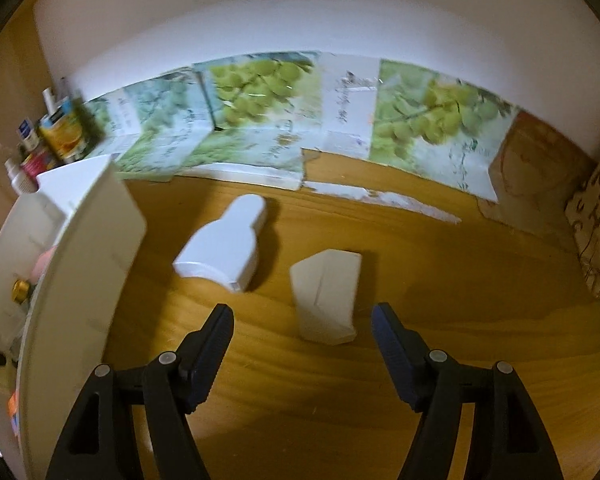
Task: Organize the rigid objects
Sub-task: 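Move the right gripper to the cream folded box and grasp it, then lift the cream box, carry it into the tray and release it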
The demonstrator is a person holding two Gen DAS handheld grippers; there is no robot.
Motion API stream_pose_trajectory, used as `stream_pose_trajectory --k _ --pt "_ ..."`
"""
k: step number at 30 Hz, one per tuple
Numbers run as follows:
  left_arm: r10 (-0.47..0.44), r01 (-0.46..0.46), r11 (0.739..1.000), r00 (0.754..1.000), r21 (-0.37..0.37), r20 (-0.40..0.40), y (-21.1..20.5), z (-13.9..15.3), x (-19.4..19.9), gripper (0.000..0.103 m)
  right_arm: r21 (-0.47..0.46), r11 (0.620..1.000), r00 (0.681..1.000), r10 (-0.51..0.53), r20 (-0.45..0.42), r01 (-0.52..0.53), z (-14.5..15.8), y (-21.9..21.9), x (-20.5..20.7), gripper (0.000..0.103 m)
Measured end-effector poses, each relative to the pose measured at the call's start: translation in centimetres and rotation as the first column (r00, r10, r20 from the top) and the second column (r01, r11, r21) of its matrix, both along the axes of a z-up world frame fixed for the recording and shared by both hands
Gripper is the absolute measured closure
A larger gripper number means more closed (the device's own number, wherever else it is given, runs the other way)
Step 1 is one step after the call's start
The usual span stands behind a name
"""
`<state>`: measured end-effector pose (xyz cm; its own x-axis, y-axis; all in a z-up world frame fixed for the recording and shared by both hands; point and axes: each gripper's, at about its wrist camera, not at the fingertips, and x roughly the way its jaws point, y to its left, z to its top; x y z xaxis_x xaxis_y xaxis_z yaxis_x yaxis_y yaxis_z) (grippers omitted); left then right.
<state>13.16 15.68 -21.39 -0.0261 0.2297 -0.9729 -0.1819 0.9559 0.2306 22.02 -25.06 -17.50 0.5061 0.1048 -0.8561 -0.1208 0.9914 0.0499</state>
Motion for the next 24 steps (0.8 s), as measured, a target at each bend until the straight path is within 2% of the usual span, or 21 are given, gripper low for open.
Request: stream_pose_trajectory --k 9,13,19,24 --pt "0.033 -0.033 0.999 0.999 0.018 -0.022 0.0 -0.3 0.7 0.078 -0.002 0.998 0.998 -0.059 -0.024 0.059 -2.2 -0.4 1.8 0.031" --pt "0.033 -0.032 0.999 0.999 0.026 -0.026 -0.2 -0.1 0.6 0.077 -0.013 0.999 0.998 -0.049 -0.028 0.049 -2.6 0.0 2.0 0.031" --pt "0.026 -0.025 0.999 0.999 0.026 -0.021 -0.5 0.0 0.5 0.077 -0.024 0.999 0.999 -0.027 -0.032 0.027 -2.8 0.3 2.1 0.061" --pt "0.009 -0.008 1.0 1.0 0.028 -0.01 -0.7 0.1 0.2 0.078 -0.039 0.999 0.999 -0.028 -0.037 0.026 -2.5 0.1 1.7 0.061"
